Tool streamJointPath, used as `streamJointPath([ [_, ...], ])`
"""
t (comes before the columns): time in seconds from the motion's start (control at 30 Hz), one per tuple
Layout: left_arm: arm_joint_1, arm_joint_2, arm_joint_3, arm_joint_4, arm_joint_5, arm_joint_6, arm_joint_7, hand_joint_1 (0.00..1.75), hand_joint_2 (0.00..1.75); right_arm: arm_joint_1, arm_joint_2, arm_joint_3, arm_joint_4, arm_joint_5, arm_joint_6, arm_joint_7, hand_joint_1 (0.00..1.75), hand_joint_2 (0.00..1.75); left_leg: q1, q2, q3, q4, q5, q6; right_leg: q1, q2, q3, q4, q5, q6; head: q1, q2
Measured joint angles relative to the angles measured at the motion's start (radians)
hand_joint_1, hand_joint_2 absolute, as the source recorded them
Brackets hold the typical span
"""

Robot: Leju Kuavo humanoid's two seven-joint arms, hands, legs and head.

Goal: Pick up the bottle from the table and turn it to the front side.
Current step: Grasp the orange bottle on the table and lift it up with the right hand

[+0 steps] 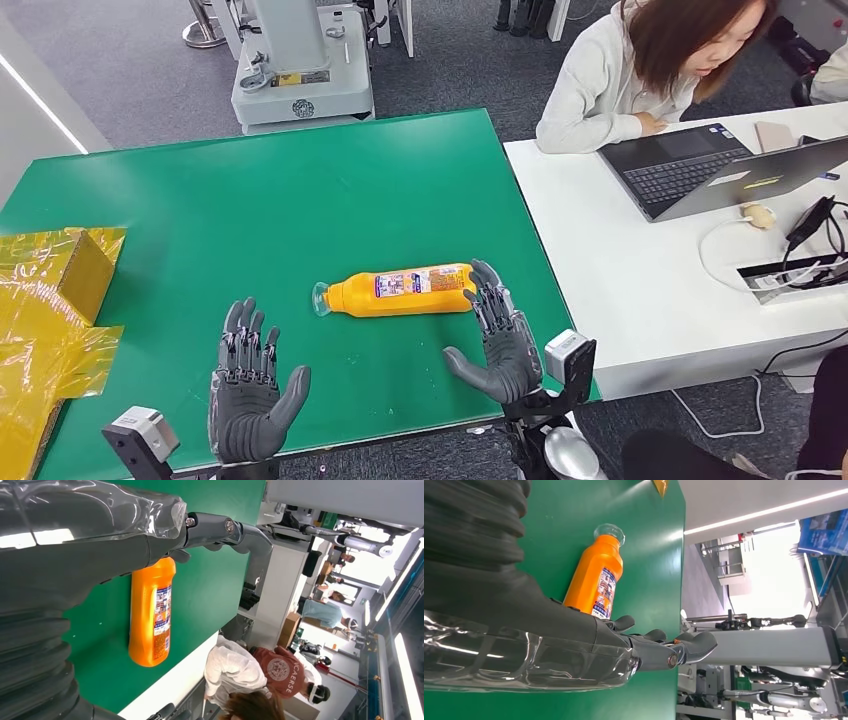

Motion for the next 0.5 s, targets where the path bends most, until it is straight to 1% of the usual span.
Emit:
streamJointPath([
  [0.5, 0.000, 0.000, 0.000, 0.000, 0.000, 0.000, 0.000, 0.00, 1.75, 0.012, 0.000, 0.002, -0.002, -0.002, -0.012, 0.000, 0.00, 1.75, 0.000, 0.000, 0.000, 0.000, 0.000, 0.000, 0.000, 0.000, 0.000, 0.000, 0.000, 0.000, 0.000, 0.000],
])
